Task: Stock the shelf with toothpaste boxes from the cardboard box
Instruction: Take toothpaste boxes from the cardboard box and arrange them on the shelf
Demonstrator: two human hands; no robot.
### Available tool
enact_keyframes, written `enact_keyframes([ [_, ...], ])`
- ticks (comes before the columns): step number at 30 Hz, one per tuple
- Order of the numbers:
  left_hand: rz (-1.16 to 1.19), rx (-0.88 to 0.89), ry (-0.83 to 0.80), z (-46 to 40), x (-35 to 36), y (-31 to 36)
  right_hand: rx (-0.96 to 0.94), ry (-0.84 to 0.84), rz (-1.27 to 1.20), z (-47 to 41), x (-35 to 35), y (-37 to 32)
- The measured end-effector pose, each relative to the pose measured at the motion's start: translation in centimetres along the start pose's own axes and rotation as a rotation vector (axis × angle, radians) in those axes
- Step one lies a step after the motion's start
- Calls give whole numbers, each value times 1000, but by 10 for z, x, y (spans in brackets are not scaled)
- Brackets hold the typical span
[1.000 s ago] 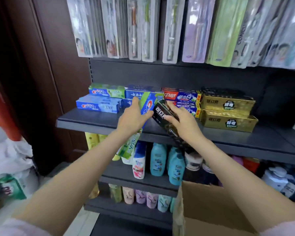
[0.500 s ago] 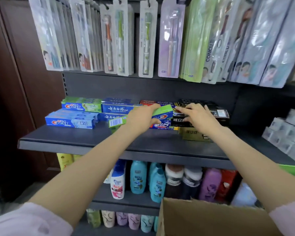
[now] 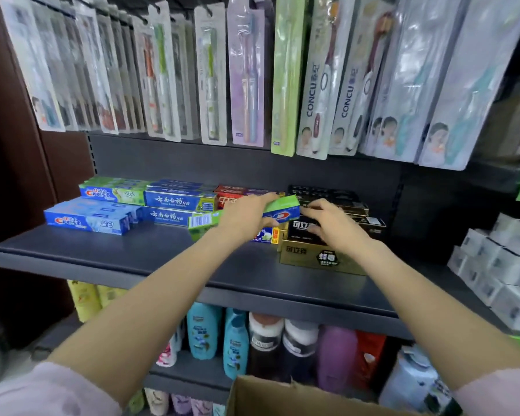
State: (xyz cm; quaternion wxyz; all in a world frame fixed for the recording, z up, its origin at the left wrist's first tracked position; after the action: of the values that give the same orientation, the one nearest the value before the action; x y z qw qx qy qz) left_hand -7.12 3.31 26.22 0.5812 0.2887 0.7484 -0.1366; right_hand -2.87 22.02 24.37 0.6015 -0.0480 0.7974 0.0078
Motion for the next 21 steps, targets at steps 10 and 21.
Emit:
enact_keyframes([
  [10, 274, 23, -104, 23, -5, -18, -126, 116, -520, 9, -16, -44],
  [21, 395, -77, -97, 65, -24, -155, 24, 155, -874, -40, 17, -142],
])
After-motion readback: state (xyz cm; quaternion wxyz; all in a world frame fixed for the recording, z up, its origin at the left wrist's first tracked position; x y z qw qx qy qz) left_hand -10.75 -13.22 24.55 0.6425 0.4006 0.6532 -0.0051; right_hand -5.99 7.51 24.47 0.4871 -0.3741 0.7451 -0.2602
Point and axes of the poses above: each hand's wrist, its own z-axis away from the middle knuckle, its own x-axis out of the palm, y = z × x, the point moved 1 cm from there along -z, towards the middle knuckle, and after that the axes turned 4 degrees about -y, right-handed, at the moved point
